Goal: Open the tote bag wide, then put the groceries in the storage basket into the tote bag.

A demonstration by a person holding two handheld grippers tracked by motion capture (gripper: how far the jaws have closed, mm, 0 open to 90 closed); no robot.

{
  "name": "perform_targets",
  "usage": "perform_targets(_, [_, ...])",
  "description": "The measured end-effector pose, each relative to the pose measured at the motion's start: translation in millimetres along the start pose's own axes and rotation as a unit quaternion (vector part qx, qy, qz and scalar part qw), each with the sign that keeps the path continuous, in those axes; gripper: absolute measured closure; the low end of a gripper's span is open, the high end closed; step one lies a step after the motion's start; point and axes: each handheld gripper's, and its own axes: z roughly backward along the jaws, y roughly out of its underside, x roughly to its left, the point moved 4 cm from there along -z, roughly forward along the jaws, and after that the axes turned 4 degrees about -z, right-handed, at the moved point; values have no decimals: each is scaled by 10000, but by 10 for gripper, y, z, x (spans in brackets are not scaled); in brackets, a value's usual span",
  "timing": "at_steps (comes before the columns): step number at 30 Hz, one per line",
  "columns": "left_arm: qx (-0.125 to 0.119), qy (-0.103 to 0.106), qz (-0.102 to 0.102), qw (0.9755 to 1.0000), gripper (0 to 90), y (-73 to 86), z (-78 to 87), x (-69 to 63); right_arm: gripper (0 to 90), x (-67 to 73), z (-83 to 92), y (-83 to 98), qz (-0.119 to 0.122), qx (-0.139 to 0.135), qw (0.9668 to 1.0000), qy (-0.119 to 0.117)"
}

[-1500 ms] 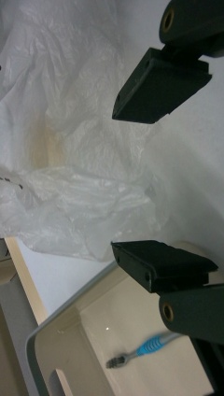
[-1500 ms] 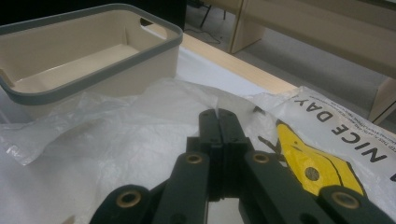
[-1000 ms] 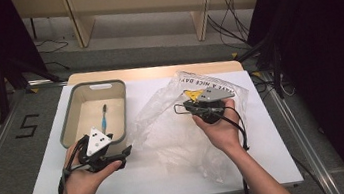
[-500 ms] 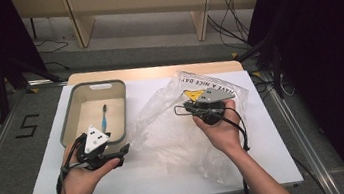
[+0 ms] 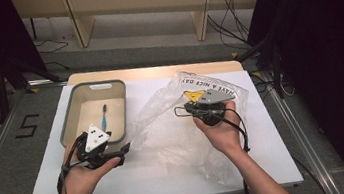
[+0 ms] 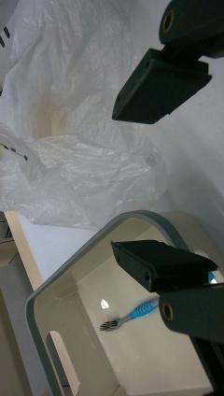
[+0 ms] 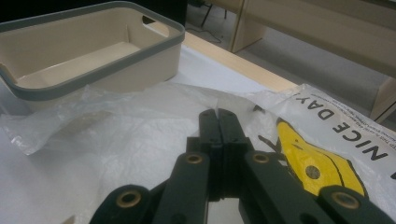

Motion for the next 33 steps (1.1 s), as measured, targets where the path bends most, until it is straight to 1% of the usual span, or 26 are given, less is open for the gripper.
perform_targets(13, [-29,-28,14,10000,300,-13,25,23,900,-8,10,-10,-23,-26,10000,4])
perform_targets(20, [-56,18,51,10000,297,2,16,48,900,-12,-2,-12,-32,-3,10000,15])
perform_targets(29, [-44,-49,89,9999,299,35,43,73,900,-5,-17,-14,-41,2,10000,-19])
perform_targets(33, [-61,-67,146,9999,304,58,58,65,900,-4,-27,-22,-55,-12,10000,-50])
